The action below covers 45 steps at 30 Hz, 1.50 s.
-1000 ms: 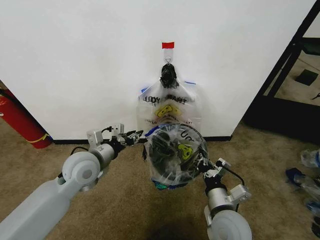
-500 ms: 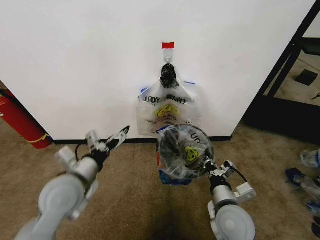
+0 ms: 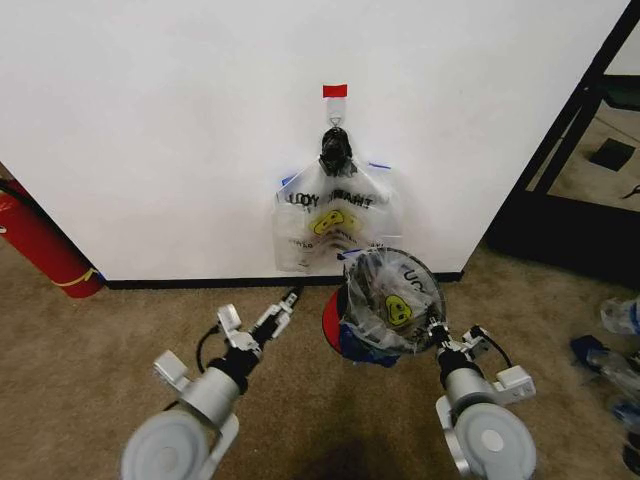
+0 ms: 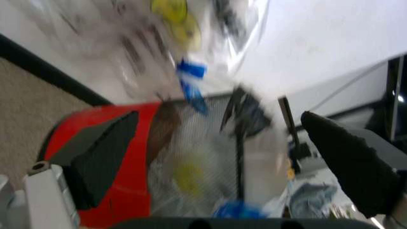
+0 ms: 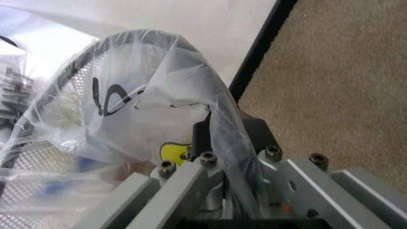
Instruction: Pick up the garbage bag from the wall and place it over the trash bin.
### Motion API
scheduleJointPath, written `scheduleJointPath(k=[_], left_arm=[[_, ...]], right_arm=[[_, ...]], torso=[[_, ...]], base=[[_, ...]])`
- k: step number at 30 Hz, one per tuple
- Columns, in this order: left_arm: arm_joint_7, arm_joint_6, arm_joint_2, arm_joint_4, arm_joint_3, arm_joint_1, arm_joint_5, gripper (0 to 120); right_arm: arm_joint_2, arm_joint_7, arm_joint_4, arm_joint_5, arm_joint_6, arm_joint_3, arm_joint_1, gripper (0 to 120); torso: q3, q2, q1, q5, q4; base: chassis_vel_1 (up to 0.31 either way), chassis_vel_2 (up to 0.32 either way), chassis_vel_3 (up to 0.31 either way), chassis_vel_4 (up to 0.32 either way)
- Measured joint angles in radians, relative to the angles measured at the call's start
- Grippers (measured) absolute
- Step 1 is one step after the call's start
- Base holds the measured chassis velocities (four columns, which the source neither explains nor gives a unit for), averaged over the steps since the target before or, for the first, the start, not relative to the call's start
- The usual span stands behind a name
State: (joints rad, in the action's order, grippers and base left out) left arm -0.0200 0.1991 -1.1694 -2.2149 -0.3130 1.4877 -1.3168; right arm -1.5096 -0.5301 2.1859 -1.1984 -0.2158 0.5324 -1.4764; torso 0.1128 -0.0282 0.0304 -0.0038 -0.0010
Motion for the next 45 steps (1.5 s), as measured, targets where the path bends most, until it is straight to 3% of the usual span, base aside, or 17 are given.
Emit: scheduleJointPath(k=[7, 13, 21, 42, 45], left_arm=[[0.157, -0.066, 0.029, 0.108, 0.024, -0.005, 0.102, 90], [0.217, -0.096, 0.052, 0.144, 0.042, -0.014, 0.147, 90], [0.252, -0.099, 0.060, 0.144, 0.077, -0.024, 0.146, 65], [0.335, -0.153, 0.066, 0.135, 0.131, -0.026, 0.157, 57], [0.348, -0.160, 0.064, 0.135, 0.143, -0.023, 0.174, 48]], right_arm=[[0.007, -0.043, -0.001, -0.013, -0.037, 0.005, 0.021, 0], [0.010, -0.050, -0.004, -0.008, -0.041, 0.006, 0.030, 0], [-0.001, -0.094, 0.025, -0.023, -0.076, 0.008, 0.042, 0], [-0.022, -0.139, 0.033, -0.006, -0.093, 0.007, 0.044, 0], [-0.023, -0.142, 0.033, -0.006, -0.094, 0.008, 0.044, 0]], torso=[[0.000, 0.000, 0.000, -0.0001, 0.0002], [0.000, 0.000, 0.000, -0.0001, 0.0002], [0.000, 0.000, 0.000, 0.0000, 0.0002], [0.000, 0.000, 0.000, -0.0001, 0.0002], [0.000, 0.000, 0.000, 0.0000, 0.0002]], base=[[0.000, 0.000, 0.000, 0.000], [0.000, 0.000, 0.000, 0.000], [0.000, 0.000, 0.000, 0.000], [0.000, 0.000, 0.000, 0.000], [0.000, 0.000, 0.000, 0.000]])
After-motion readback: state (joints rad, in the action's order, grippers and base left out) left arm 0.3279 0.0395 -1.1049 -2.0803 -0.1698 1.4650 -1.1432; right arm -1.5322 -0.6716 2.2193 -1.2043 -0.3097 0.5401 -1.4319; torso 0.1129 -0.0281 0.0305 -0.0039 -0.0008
